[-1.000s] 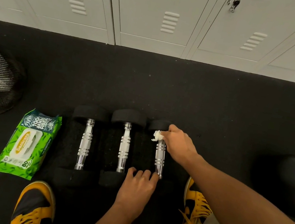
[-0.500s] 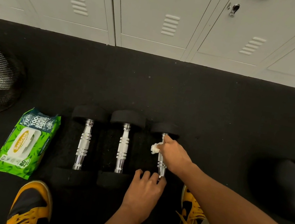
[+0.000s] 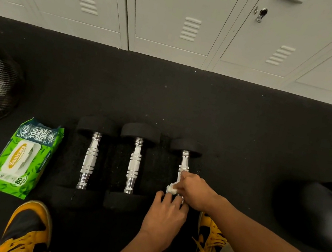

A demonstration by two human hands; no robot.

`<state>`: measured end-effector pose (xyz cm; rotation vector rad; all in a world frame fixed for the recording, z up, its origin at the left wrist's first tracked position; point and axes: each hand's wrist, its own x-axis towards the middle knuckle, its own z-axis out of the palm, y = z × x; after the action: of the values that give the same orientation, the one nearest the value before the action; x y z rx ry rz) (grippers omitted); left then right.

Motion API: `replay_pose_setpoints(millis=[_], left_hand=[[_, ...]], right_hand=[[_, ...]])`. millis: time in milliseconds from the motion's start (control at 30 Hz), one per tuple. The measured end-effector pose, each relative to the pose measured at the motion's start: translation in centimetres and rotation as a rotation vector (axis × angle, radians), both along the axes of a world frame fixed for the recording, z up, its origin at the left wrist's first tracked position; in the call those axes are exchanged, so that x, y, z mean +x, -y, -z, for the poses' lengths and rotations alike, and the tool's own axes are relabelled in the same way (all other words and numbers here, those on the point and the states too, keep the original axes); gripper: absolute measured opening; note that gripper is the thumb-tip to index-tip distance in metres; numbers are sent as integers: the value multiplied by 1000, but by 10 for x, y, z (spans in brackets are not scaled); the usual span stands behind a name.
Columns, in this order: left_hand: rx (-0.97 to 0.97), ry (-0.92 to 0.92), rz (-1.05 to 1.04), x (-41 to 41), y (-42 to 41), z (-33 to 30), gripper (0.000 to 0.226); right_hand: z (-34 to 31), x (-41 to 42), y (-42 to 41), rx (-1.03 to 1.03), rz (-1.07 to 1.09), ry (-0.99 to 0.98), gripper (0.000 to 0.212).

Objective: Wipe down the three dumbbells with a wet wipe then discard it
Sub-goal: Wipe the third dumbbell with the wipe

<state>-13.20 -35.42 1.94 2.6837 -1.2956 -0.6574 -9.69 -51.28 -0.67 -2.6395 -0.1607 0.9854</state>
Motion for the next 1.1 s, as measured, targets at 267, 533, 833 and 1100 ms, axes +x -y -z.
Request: replay_pose_setpoints(millis=[267, 533, 833, 1100], left_hand=[[-6, -10, -9, 4, -12, 3, 56], [-35, -9, -53, 5, -17, 6, 56], [-47, 6, -82, 7, -23, 12, 55], [-5, -12, -77, 11, -24, 9, 62]], right_hand=[[-1, 2, -6, 60, 9, -108, 26], [-2, -7, -5, 139, 119, -145, 25], [-13, 6, 5, 186, 631, 110, 27], [0, 37, -8, 185, 1095, 228, 17]])
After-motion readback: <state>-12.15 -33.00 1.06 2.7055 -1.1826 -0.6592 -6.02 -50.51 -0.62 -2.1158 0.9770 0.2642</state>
